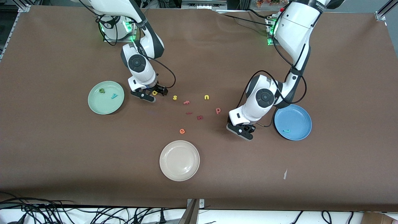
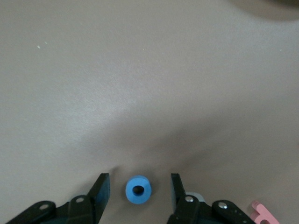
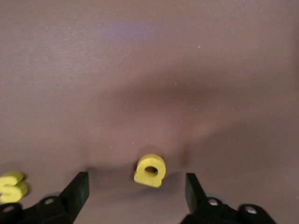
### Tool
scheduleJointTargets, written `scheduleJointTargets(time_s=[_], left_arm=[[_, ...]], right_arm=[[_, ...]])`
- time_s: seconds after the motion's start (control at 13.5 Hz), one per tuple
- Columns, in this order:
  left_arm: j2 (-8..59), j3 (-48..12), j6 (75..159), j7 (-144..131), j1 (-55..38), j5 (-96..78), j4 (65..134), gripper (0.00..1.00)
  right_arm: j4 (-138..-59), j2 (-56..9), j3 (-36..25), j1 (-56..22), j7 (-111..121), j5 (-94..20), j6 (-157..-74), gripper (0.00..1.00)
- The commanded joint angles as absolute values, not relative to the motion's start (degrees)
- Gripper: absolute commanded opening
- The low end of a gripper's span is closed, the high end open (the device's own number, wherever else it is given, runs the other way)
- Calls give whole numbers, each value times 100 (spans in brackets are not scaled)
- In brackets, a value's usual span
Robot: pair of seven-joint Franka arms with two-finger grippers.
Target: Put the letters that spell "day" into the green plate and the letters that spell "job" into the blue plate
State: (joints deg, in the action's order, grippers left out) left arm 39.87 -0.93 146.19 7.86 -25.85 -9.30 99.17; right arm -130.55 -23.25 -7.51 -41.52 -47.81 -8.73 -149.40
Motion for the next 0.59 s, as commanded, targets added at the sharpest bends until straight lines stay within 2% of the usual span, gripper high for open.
scheduleJointTargets(time_s=[0.0,0.07,0.22,0.37,0.44,0.52], left_arm=[[3999,-18,14590,721,-2672,-1020,9984,67],[3999,-18,14590,721,-2672,-1020,10028,67],[3999,-18,14590,721,-2672,-1020,10107,67],[3999,-18,14590,721,-2672,-1020,10116,67],[3999,-18,14590,721,-2672,-1020,10116,67],[3999,-18,14590,721,-2672,-1020,10116,67]], right_arm=[[-13060,-2347,-800,-4148,-4860,-923,-15029,71],[-13061,-2338,-800,-4148,-4860,-914,-15021,59],[-13061,-2329,-809,-4148,-4852,-914,-15021,28],[-13061,-2312,-817,-4148,-4808,-914,-15003,6],[-13052,-2277,-826,-4148,-4764,-914,-14994,1],[-13043,-2181,-826,-4148,-4755,-914,-14890,0]])
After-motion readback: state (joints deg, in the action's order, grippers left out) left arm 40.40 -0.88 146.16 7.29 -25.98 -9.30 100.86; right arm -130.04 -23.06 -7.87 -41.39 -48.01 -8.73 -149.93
